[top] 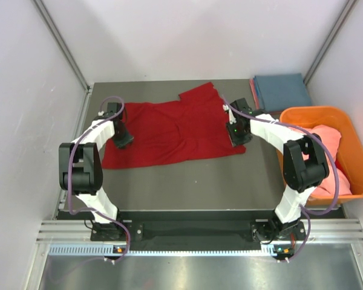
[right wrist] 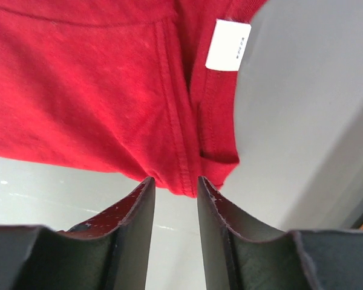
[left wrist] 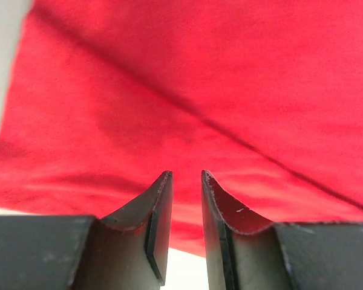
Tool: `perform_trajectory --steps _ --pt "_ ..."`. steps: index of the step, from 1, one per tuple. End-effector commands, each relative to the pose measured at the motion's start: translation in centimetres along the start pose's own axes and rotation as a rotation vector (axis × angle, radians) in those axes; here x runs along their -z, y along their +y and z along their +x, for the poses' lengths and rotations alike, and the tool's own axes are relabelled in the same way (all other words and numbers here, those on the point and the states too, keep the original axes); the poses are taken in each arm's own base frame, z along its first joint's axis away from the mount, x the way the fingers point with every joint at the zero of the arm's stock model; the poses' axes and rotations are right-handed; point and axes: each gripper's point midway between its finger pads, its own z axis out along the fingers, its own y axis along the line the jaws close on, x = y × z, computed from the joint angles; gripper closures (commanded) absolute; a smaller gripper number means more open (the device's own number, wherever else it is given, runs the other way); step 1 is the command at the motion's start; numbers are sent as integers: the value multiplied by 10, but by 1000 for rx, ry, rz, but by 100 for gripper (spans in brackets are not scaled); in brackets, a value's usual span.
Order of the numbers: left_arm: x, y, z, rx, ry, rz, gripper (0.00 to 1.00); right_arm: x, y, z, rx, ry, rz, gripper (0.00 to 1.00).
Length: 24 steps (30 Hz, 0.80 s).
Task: Fold and stack the t-shirts
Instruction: Fold the tshirt
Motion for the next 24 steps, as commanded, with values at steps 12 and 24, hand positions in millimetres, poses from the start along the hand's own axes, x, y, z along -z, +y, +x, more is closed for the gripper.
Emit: perform_trajectory --steps 12,24 --pt "-26 86 2 130 3 -255 70 -21 -18 38 61 128 0 72" --pt "-39 108 -11 138 -7 -370 71 -8 -32 50 72 138 77 100"
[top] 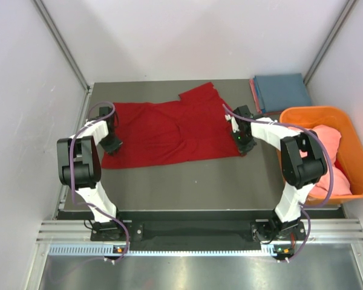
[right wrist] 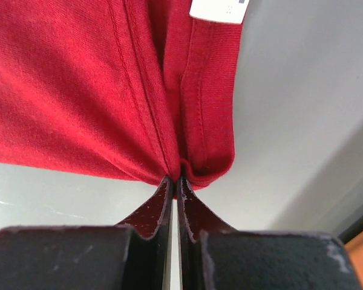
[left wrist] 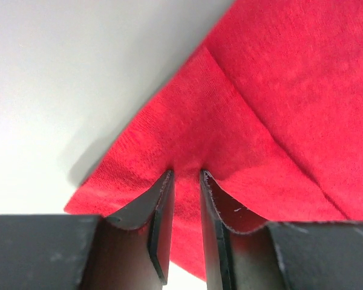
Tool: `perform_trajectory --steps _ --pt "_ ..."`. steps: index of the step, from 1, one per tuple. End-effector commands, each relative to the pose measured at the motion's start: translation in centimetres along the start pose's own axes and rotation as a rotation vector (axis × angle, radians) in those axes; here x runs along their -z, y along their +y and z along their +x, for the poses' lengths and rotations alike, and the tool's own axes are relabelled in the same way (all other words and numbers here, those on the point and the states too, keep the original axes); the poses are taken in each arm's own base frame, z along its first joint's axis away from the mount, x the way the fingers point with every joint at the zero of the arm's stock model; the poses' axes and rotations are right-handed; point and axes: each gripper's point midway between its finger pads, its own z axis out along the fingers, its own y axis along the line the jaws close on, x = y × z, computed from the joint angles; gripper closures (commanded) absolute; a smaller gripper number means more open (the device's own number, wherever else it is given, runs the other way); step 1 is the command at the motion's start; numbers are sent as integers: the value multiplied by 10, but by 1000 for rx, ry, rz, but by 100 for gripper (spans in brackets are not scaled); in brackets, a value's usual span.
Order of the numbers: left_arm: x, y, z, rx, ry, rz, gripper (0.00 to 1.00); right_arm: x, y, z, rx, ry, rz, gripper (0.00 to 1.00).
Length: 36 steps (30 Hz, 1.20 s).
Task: Fold and stack the t-shirts
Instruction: Fold the tshirt
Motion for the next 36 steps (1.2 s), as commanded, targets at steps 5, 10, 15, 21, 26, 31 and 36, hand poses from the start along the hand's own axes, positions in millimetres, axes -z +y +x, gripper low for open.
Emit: perform_trajectory --steps 5,10,15,21,26,31,36 --pt "-10 22 -14 61 -49 -109 72 15 -11 33 -54 34 72 100" --pt "-7 25 -16 62 -56 -120 72 16 -6 43 -117 13 64 100" --pt "-7 30 -16 74 -46 -127 72 26 -3 52 -144 4 59 100" --pt "33 10 -45 65 -100 7 70 41 -5 53 -167 -8 91 82" --pt "66 -17 -69 13 -153 175 69 71 -9 23 -212 -108 101 78" --pt "61 -63 -62 -56 -83 402 69 74 22 -22 -234 -228 -67 76" --pt "39 -94 -57 -69 7 503 70 57 32 -51 -256 -257 -103 82"
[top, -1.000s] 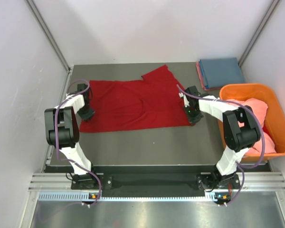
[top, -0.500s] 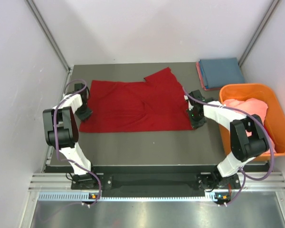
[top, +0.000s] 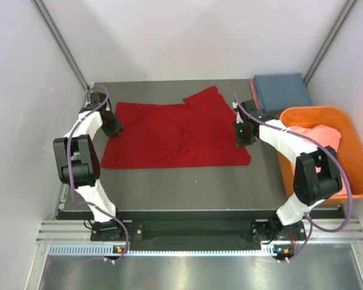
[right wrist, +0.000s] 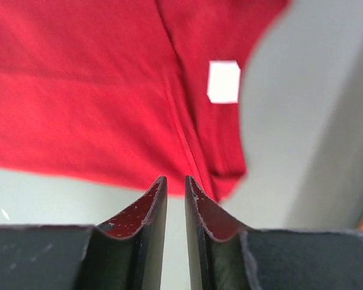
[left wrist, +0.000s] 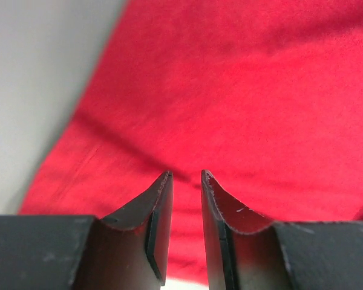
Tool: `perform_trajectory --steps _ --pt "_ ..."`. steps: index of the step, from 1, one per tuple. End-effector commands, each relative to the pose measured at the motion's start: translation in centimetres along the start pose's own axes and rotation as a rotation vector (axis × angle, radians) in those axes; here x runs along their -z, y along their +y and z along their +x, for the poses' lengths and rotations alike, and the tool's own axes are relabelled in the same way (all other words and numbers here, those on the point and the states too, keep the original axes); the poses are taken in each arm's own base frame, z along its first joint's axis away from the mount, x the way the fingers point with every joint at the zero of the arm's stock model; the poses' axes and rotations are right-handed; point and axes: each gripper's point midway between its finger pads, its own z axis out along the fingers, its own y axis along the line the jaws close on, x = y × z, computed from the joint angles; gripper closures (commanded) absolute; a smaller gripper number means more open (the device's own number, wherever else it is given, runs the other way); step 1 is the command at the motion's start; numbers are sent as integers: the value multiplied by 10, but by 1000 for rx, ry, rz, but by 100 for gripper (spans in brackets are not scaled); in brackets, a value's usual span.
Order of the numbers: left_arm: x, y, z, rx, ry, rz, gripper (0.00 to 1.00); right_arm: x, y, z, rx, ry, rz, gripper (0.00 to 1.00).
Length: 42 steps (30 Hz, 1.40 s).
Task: Fold and stack the t-shirts
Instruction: Fold the tshirt
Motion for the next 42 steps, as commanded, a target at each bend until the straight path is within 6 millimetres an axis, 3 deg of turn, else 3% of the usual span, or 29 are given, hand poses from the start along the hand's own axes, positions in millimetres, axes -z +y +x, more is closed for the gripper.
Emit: perform_trajectory --steps 1,5,6,13,15,17,19,20,23,24,25,26,27,28,29,30,31,32,33,34,35,36,37,39,41,42 --pt "-23 -26 -8 -18 28 135 69 -24 20 -23 -34 -38 -56 82" --pt "-47 -12 -3 -8 62 62 69 -49 9 -1 -42 24 5 83" --pt "-55 6 -6 -1 41 -40 70 -53 2 4 -52 32 41 83" --pt "-62 71 2 106 38 -335 70 -60 -31 42 -109 61 210 84" --pt "-56 72 0 134 24 -344 70 -57 -36 43 -111 53 233 85" --pt "-48 57 -4 136 19 -276 70 -50 -32 37 -107 31 211 85" --pt "-29 38 -24 117 -37 -188 68 -35 -26 17 -95 -22 175 82" --pt "-21 18 -33 103 -48 -95 67 -29 -20 10 -89 -36 138 80" --pt "5 -18 -65 65 -120 55 61 -4 -2 -35 -64 -143 45 74" --pt "6 -21 -69 59 -130 69 60 -4 1 -46 -50 -159 30 71" --pt "6 -25 -74 39 -145 85 60 7 8 -75 -43 -223 7 69" --pt "4 -29 -83 30 -174 103 60 9 12 -89 -38 -247 -10 67" --pt "-5 -27 -84 26 -169 94 60 -3 13 -97 -23 -237 -10 66" --pt "-7 -30 -93 6 -186 97 60 7 19 -129 -23 -307 -29 66" --pt "-21 -27 -93 3 -174 82 60 4 23 -142 -16 -322 -44 65" --pt "-25 -30 -95 -8 -173 92 59 -12 23 -149 -13 -306 -42 64" --pt "-30 -31 -99 -24 -177 98 59 -2 27 -181 -16 -372 -55 62" --pt "-39 -34 -105 -32 -185 106 58 -3 29 -194 -19 -395 -63 61" --pt "-42 -36 -110 -37 -196 109 56 -24 28 -200 -23 -375 -53 59" --pt "-46 -37 -115 -47 -209 110 55 -11 30 -230 -33 -445 -57 57" --pt "-53 -38 -120 -49 -219 108 55 -13 30 -244 -48 -471 -52 54" --pt "-56 -41 -129 -51 -248 117 53 -34 27 -249 -60 -459 -49 52" --pt "-59 -41 -133 -52 -263 114 53 -25 30 -273 -67 -518 -67 51" --pt "-69 -43 -144 -51 -283 115 52 -32 25 -293 -99 -560 -84 48" --pt "-71 -49 -159 -53 -310 115 51 -47 23 -308 -118 -587 -111 45" --pt "-85 -47 -157 -53 -290 104 51 -60 15 -317 -144 -613 -113 44"
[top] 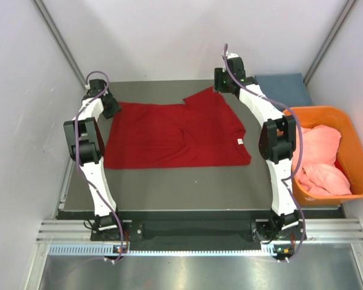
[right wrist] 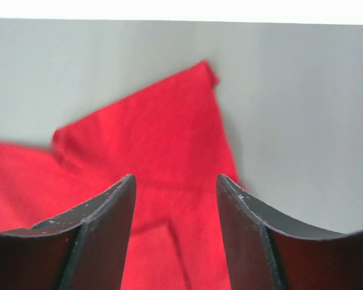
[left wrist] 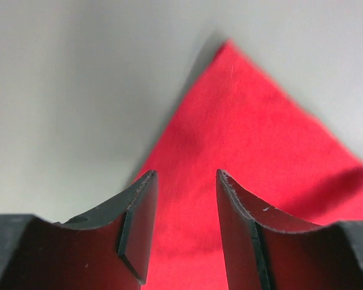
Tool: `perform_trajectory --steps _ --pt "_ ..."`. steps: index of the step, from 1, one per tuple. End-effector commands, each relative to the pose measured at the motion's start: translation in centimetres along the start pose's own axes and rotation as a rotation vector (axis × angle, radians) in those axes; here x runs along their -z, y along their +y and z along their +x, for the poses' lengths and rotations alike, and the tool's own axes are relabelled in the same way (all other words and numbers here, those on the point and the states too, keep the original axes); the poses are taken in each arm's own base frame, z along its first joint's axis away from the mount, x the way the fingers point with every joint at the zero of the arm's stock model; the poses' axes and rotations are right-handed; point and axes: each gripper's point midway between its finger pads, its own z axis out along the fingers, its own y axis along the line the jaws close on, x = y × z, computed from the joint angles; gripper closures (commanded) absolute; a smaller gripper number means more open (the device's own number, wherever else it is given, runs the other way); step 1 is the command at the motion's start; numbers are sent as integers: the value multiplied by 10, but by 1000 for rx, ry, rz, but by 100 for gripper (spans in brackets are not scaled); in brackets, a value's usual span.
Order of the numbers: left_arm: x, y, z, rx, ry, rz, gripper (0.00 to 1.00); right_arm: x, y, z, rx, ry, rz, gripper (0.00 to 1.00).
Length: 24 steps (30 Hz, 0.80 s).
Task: Fold and stack the t-shirts
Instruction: Fold the tshirt
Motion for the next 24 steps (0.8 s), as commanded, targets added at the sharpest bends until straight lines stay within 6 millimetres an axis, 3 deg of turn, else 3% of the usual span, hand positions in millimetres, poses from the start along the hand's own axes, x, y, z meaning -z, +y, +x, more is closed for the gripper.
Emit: perform_trajectory --steps 1,3,4,8,9,10,18,21,24 --pt "-3 -17 -52 -26 -130 37 51 -20 -13 -40 -72 -137 -29 43" --pt "-20 -15 -45 -23 -99 35 51 -39 -23 -34 -110 -150 -43 43" --pt "-21 -19 -49 -25 -107 43 51 -45 -23 -41 -121 -189 -56 42" --pt "-35 -18 -46 -27 -104 48 51 -72 -30 -38 -154 -209 -98 43" --pt "-36 -18 -46 -28 -106 51 51 -88 -37 -23 -179 -182 -98 44" --pt "-39 -17 -43 -28 -101 52 52 -89 -37 -32 -191 -201 -110 44" --pt "-48 -34 -38 -31 -81 154 60 -110 -34 14 -271 -98 -197 50" --pt "-53 -37 -36 -31 -72 175 62 -112 -32 20 -269 -80 -214 51" --pt "-56 -43 -38 -30 -70 205 72 -113 -29 22 -265 -73 -236 54"
